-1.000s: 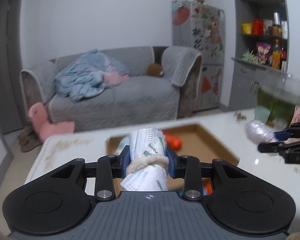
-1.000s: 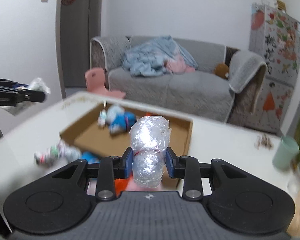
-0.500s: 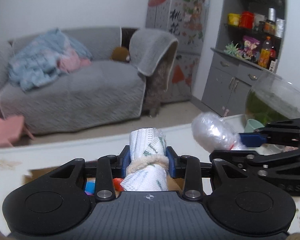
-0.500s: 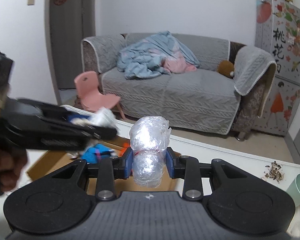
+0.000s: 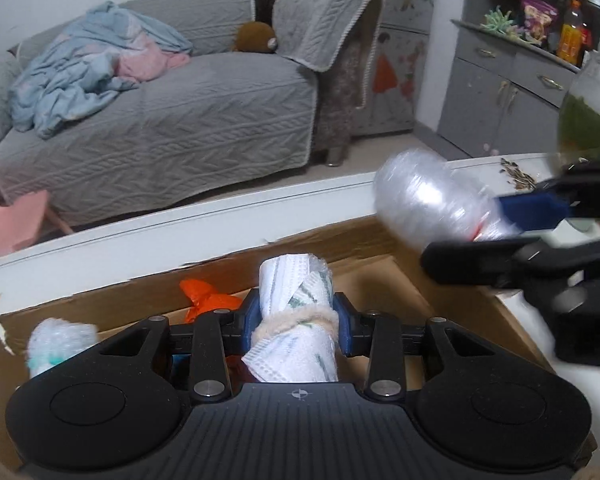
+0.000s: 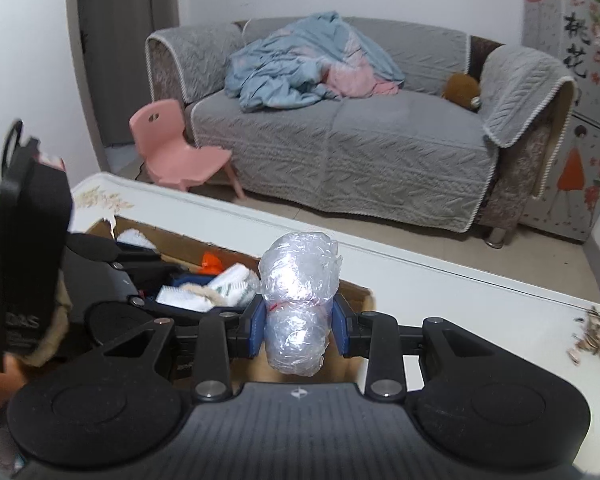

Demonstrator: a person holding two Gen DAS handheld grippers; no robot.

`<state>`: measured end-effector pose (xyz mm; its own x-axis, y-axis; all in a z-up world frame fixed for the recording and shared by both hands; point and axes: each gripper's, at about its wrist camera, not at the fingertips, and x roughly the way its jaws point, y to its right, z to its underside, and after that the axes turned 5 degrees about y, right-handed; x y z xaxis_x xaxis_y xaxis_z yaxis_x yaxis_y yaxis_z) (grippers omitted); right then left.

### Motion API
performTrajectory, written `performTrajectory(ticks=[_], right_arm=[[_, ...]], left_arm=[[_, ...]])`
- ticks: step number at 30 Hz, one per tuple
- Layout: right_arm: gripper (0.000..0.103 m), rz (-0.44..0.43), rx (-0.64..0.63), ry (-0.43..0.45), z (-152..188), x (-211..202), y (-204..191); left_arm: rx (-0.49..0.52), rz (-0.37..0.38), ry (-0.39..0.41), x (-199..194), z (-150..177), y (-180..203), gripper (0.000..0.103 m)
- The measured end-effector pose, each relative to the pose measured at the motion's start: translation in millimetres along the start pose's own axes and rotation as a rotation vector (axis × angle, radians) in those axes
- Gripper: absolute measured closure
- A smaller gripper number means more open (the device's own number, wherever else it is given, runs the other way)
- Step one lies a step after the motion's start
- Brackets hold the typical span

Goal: Organize objects
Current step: 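Place both bundles into the cardboard tray and open both tools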

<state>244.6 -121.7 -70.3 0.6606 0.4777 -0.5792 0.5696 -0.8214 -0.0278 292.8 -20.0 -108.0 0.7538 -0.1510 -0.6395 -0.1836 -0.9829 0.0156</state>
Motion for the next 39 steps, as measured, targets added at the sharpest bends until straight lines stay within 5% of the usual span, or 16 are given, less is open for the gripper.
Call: performTrajectory(ticks=[13,16,18,22,33,39], right_arm=[[0.069,0.039,-0.012,-0.122,11.0,32.1,1.3],[0.06,0.053,-0.022,-0.119,11.2,26.8,1.8],[0.051,0.039,-0.009,-0.107,8.4,24.0,4.3],[0.04,0.05,-0.044,-0.073,3.5,11.3,-4.6],[0.015,0.194,-0.163,0.058,-1.4,-82.6,-48.5],[0.014,0.248,-0.189,0.088,10.9,-124.4,-82.1]], left_arm=[[0.176,-0.12,-0.011,4.9,8.9,27.3,0.054],[0.168,-0.11,-0.035,5.5,11.7,23.9,0.04],[0.161,-0.097,-0.022,-0.3,11.5,23.8,0.019],[0.183,-0.102,0.0,-17.5,7.6,29.7,0.018],[0.121,-0.05,0.138,-128.3,20.0,39.9,0.013],[0.072,-0.067,0.216,-209.7,54.0,36.1,0.011]])
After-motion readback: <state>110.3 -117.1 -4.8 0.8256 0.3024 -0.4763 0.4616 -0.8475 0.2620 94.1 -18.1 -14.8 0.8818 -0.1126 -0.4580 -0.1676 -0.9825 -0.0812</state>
